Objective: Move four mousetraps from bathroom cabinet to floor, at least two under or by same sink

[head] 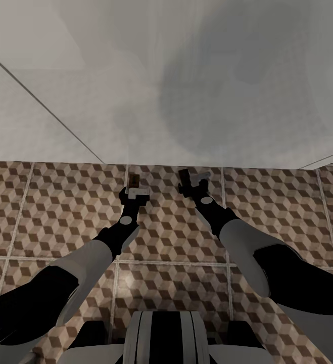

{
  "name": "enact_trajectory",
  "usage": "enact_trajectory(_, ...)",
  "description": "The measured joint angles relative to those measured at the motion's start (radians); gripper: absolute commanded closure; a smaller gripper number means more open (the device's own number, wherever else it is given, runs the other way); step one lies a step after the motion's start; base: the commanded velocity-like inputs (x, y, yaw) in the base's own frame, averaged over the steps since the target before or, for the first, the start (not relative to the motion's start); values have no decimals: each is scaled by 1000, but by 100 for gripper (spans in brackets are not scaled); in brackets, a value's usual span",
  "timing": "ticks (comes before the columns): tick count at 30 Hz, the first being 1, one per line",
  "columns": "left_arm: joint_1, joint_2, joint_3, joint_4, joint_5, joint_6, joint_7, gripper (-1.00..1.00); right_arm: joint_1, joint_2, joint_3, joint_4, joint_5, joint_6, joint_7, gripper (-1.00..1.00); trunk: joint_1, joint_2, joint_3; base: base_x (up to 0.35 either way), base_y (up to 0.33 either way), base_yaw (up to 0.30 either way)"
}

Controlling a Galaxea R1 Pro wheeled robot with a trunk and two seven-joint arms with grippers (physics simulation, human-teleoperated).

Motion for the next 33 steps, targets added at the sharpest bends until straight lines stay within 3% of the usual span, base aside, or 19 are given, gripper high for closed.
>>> enact_trajectory(22,0,0,0,0,0,-1,0,-100,0,0,2,1,0,-5,0,-100,0,0,0,-5,0,0)
enact_trajectory(33,0,0,0,0,0,-1,0,-100,0,0,1,4,0,-6,0,-100,1,0,0,-257,0,0)
